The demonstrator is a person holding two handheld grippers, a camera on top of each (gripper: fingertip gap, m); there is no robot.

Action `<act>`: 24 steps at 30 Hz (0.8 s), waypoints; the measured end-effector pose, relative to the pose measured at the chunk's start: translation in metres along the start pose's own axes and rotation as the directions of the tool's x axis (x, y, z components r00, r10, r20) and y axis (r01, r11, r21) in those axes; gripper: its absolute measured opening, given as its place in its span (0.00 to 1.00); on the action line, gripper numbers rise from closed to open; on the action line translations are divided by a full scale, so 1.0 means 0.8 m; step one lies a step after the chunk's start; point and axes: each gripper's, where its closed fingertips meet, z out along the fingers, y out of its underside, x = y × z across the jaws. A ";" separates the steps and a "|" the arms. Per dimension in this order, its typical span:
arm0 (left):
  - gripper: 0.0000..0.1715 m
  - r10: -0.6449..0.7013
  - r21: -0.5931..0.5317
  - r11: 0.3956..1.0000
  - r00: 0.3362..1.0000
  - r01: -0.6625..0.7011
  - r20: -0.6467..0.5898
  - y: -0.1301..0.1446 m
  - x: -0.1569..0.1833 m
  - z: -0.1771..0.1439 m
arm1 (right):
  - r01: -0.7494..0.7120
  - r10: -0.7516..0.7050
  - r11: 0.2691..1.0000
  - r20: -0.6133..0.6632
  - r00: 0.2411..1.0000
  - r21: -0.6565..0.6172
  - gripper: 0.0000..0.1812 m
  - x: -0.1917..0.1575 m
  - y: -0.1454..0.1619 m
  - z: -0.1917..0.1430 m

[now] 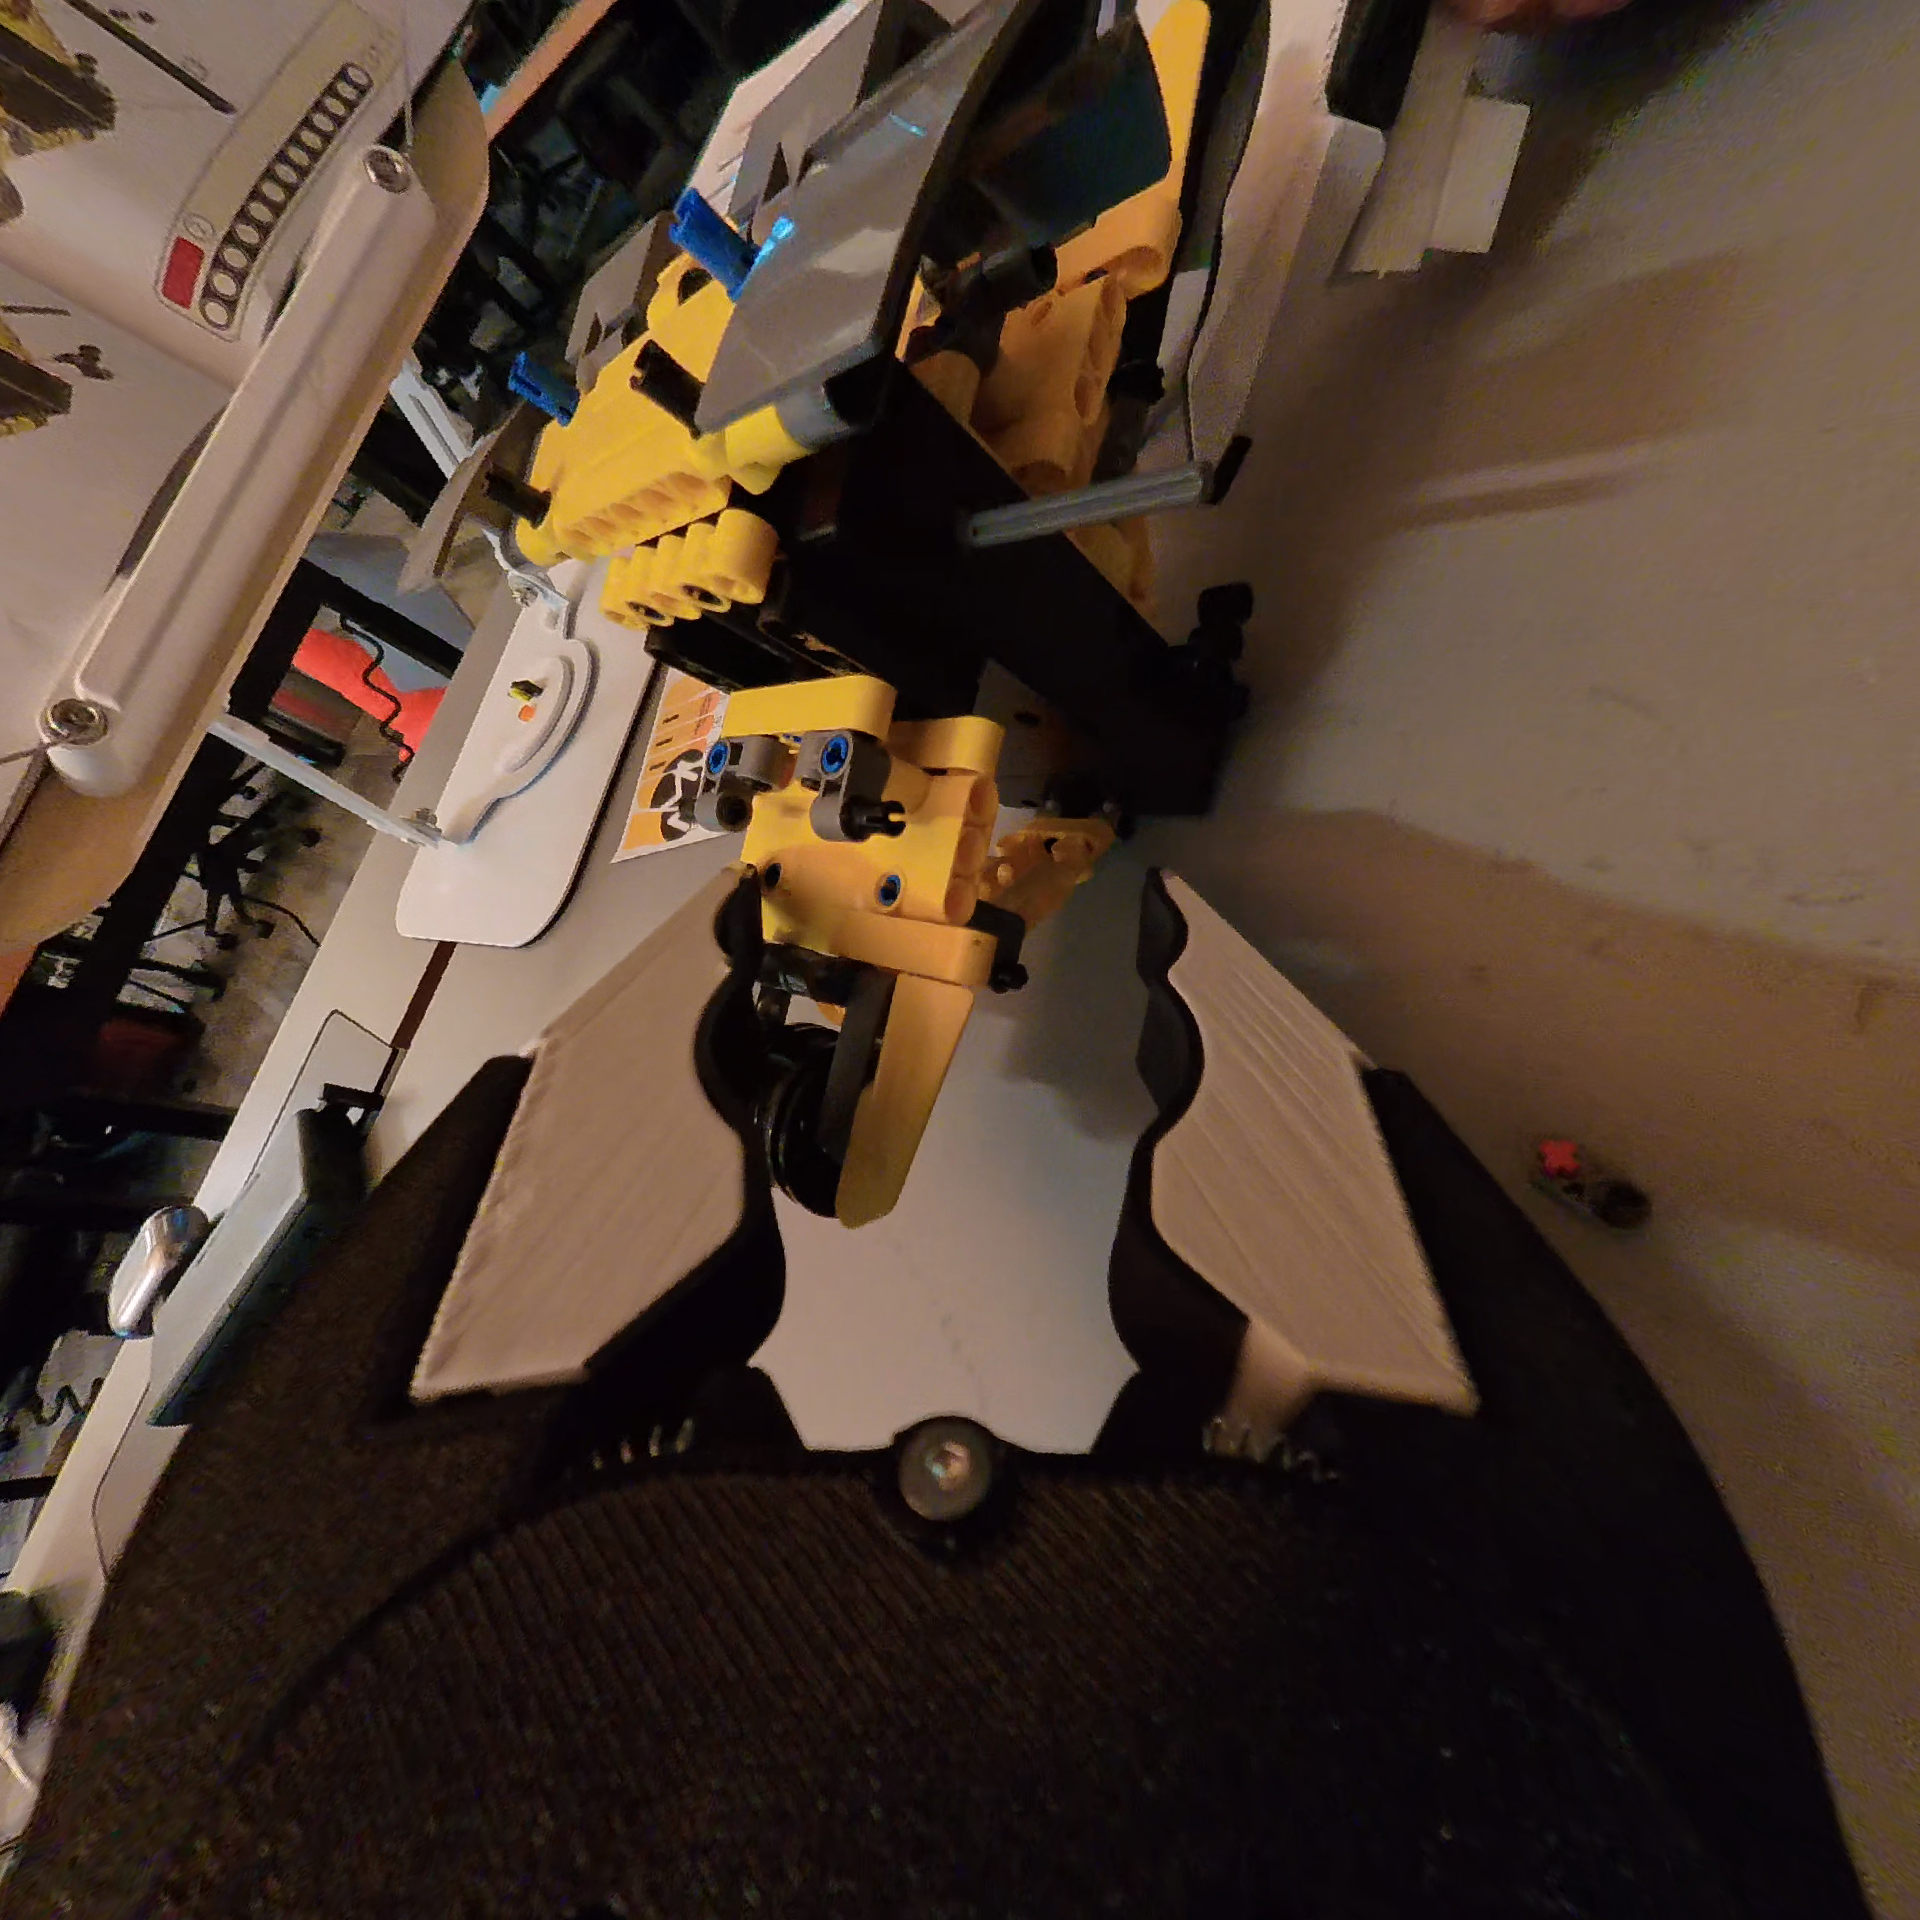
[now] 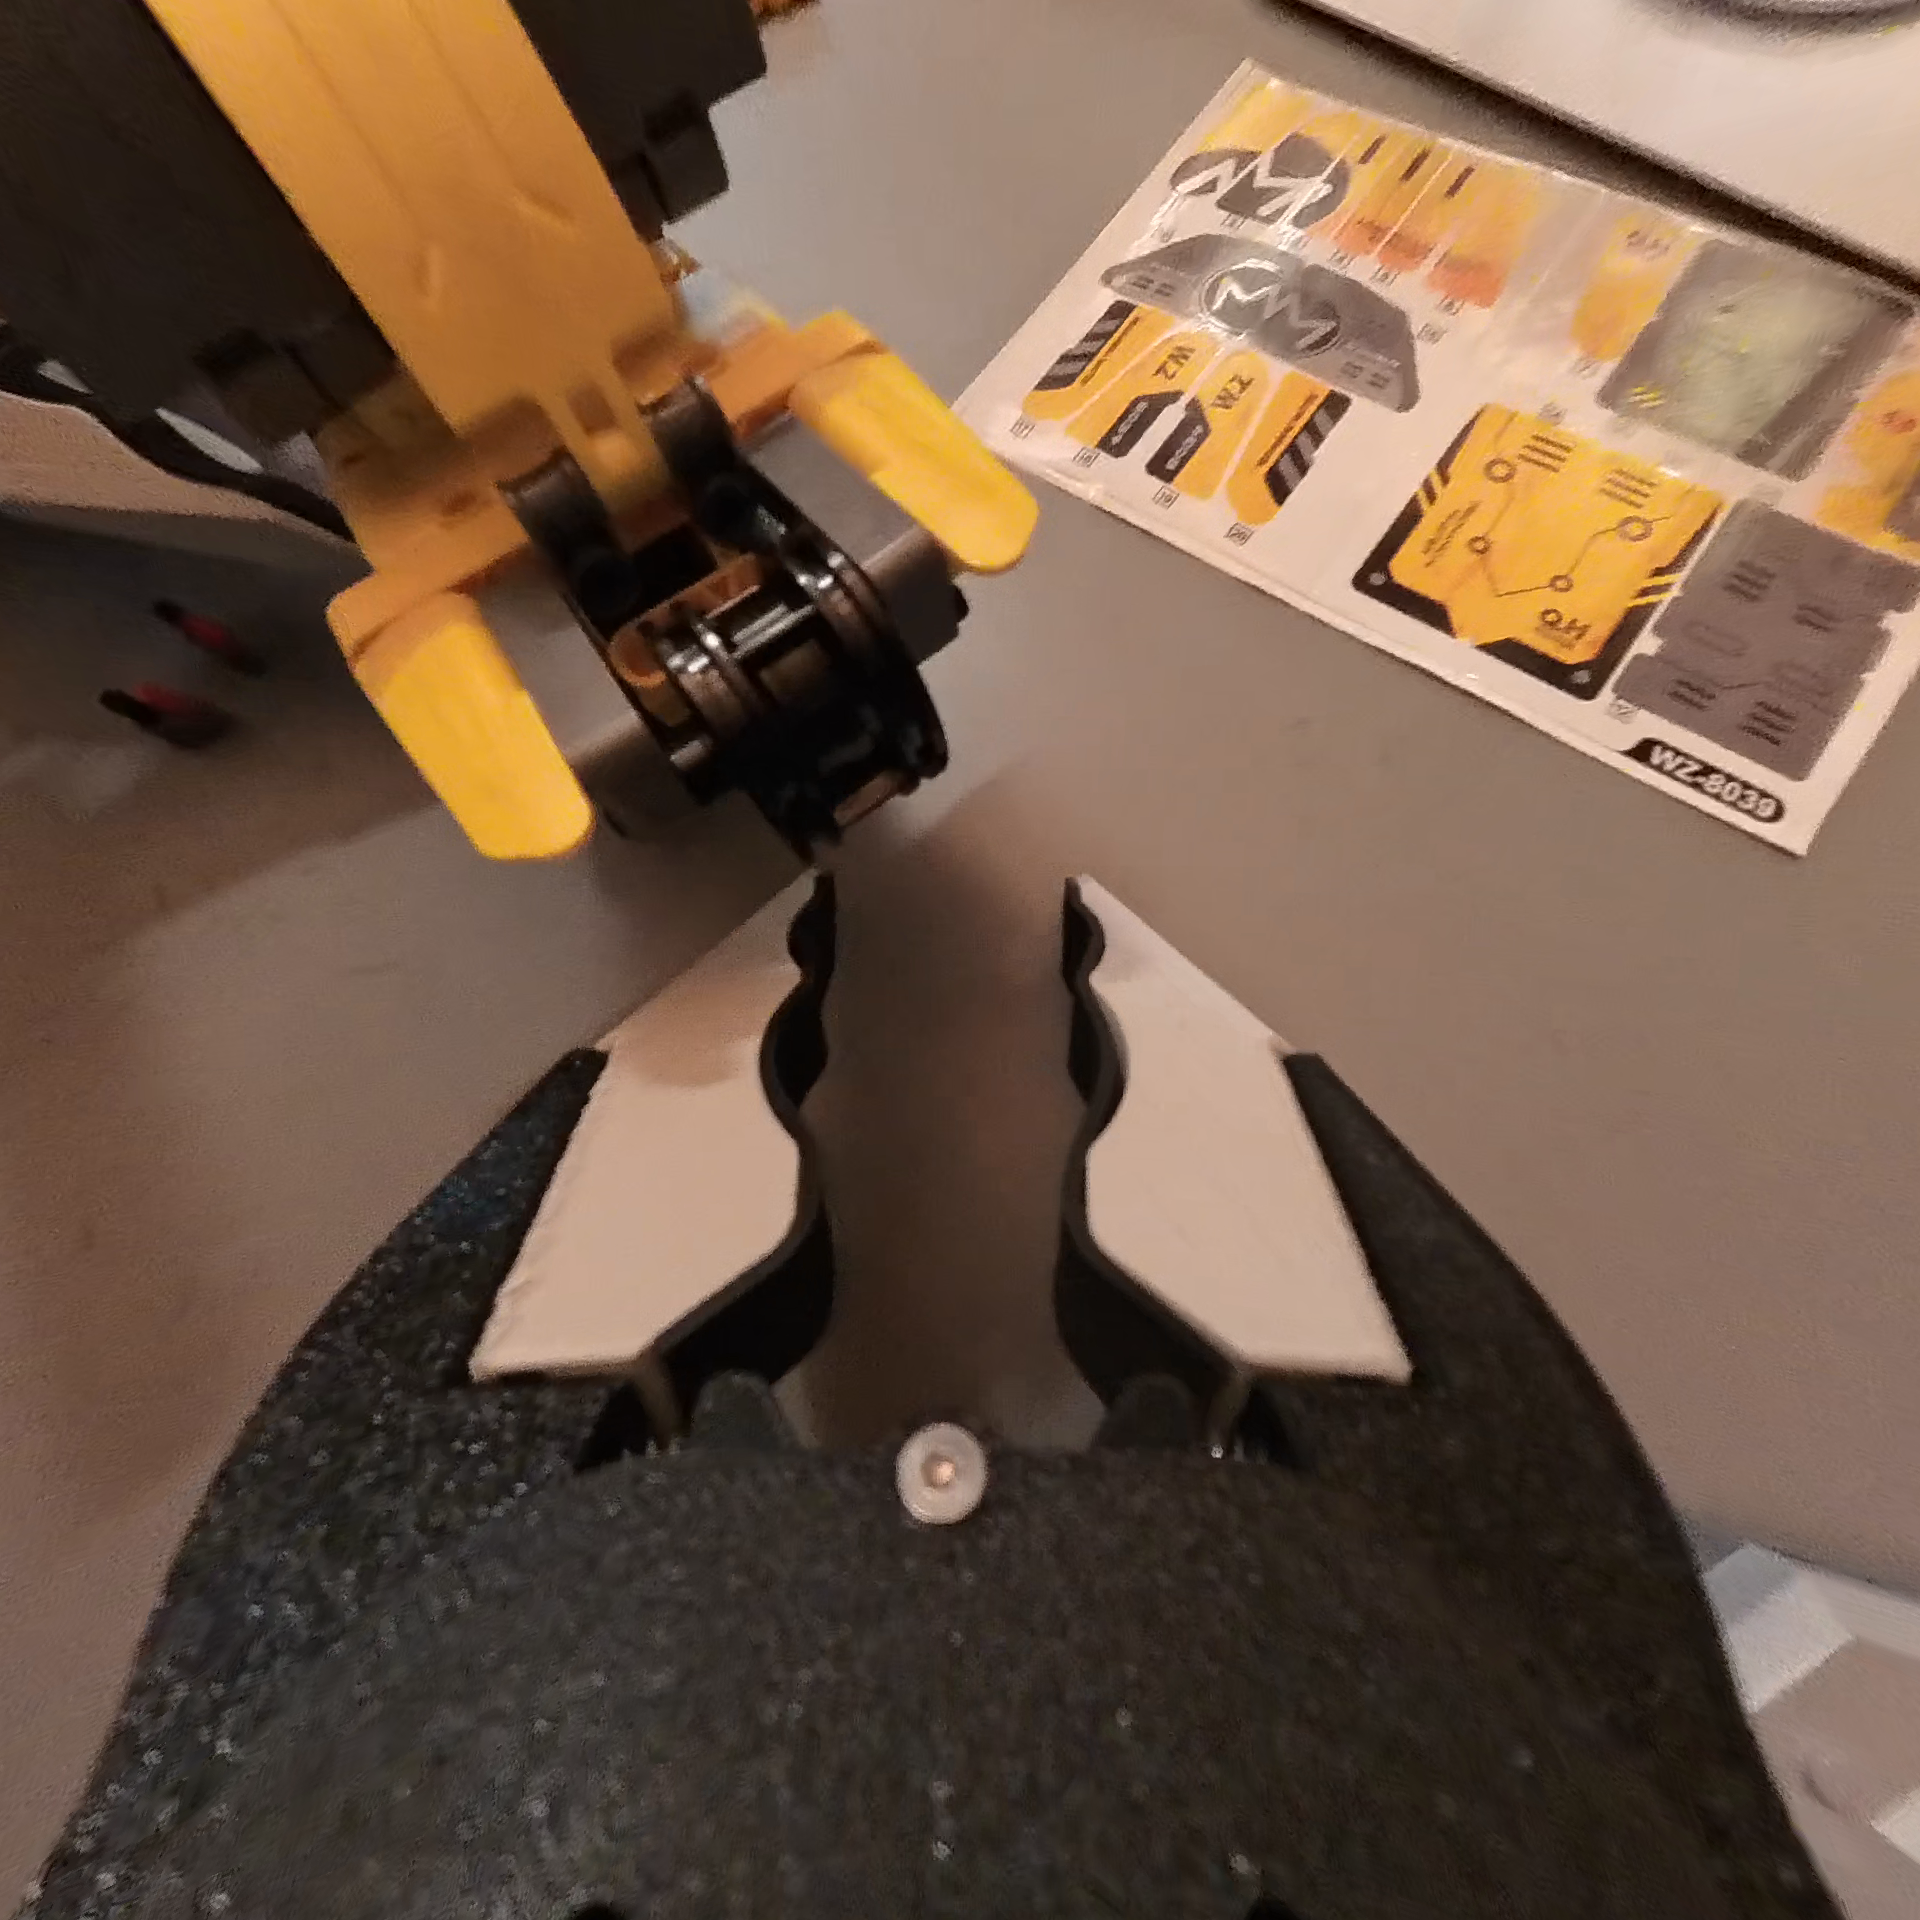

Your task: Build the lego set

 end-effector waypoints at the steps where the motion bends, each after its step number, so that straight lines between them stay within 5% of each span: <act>1: 0.39 -0.003 0.007 1.000 1.000 0.003 0.002 -0.001 -0.001 -0.001 | -0.013 0.013 1.000 0.004 1.000 -0.001 0.24 0.000 0.001 -0.001; 7: 0.39 -0.091 0.111 0.990 0.996 0.090 0.008 -0.018 -0.016 -0.016 | -0.093 0.093 0.993 -0.006 0.996 0.071 0.27 0.012 -0.012 -0.009; 15: 0.40 -0.140 0.097 0.985 0.989 0.143 -0.039 -0.010 -0.011 -0.010 | -0.128 0.130 0.989 -0.012 0.991 0.079 0.31 0.015 -0.013 -0.012; 20: 0.39 -0.143 0.092 0.985 0.989 0.146 -0.038 -0.009 -0.012 -0.010 | -0.272 0.252 0.956 0.172 0.952 0.109 0.29 -0.006 -0.024 -0.018; 24: 0.38 -0.186 0.098 0.977 0.981 0.191 -0.060 -0.006 -0.012 -0.008 | -0.291 0.267 0.950 0.195 0.944 0.108 0.29 -0.006 -0.023 -0.016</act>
